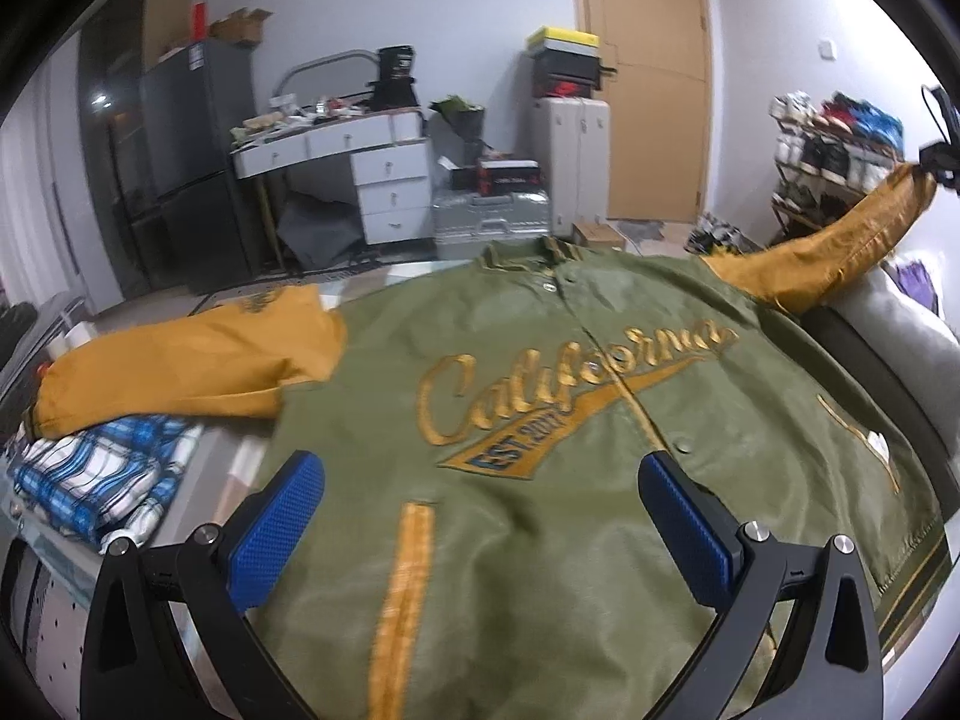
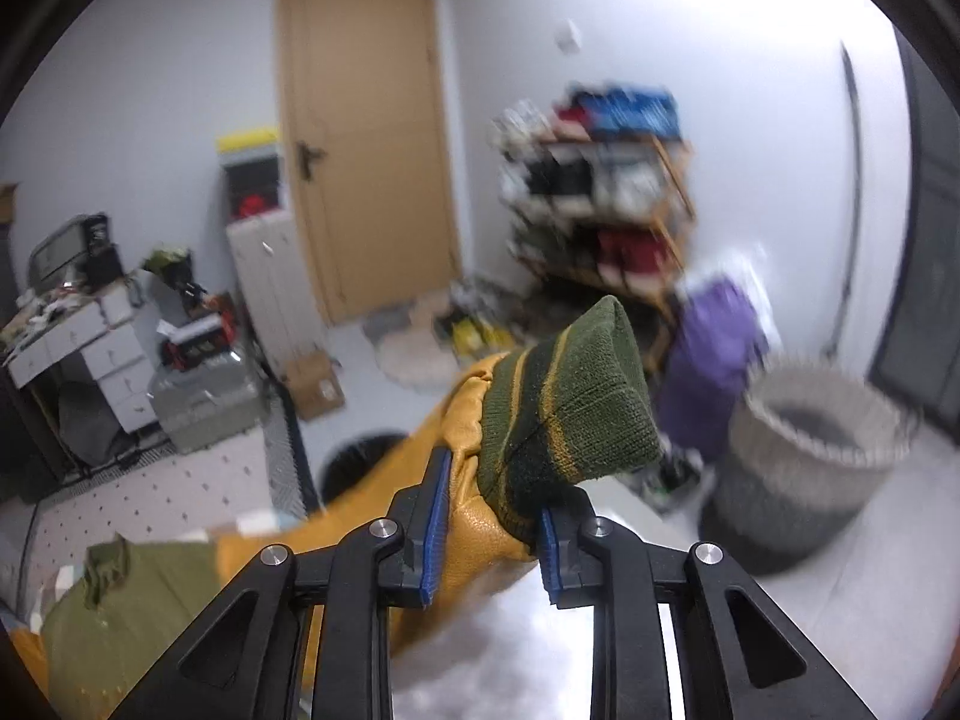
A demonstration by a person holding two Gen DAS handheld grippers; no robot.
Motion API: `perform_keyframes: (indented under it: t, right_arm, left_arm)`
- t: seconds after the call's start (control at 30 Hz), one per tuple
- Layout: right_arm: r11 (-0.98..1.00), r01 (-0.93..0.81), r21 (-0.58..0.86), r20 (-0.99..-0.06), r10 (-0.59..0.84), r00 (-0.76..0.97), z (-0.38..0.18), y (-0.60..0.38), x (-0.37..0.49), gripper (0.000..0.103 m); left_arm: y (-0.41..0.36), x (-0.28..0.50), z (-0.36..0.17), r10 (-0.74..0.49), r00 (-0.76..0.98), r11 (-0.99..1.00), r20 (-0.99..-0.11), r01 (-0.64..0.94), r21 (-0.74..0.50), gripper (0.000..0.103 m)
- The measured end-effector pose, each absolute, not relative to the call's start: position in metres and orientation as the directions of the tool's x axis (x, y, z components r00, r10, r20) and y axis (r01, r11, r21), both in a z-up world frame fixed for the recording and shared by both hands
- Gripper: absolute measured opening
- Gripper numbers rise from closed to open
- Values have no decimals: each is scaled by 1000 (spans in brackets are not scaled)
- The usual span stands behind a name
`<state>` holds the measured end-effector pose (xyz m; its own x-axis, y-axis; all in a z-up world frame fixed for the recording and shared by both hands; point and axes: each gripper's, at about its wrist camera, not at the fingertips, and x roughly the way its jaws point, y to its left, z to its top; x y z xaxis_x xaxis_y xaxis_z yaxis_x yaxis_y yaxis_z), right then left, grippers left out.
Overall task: Fold large clothes
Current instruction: 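Grasp the striped cuff of the mustard sleeve with the right tool and lift, then fold the held sleeve across the jacket body and open the right tool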
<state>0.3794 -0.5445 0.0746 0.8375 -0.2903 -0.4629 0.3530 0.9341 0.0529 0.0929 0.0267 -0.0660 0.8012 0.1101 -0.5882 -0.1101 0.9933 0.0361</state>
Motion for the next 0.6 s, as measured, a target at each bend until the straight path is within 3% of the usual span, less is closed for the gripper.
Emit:
perform_keyframes:
  t: [0.17, 0.37, 0.5, 0.6]
  right_arm:
    - [993, 118, 30, -345, -100, 933, 118, -431, 372, 21]
    - [978, -205, 24, -321, 202, 925, 120, -288, 356, 11]
    - [911, -409, 54, -391, 396, 831, 78, -195, 352, 11]
    - [842, -533, 84, -522, 493, 696, 4, -120, 353, 11]
  left_arm:
    - [55, 83, -65, 143, 807, 985, -572, -175, -1, 102]
    - [85, 75, -72, 166, 798, 973, -579, -227, -33, 102]
    - [101, 64, -73, 185, 804, 968, -565, -248, -37, 102]
    - [111, 57, -74, 206, 801, 961, -562, -275, -40, 102]
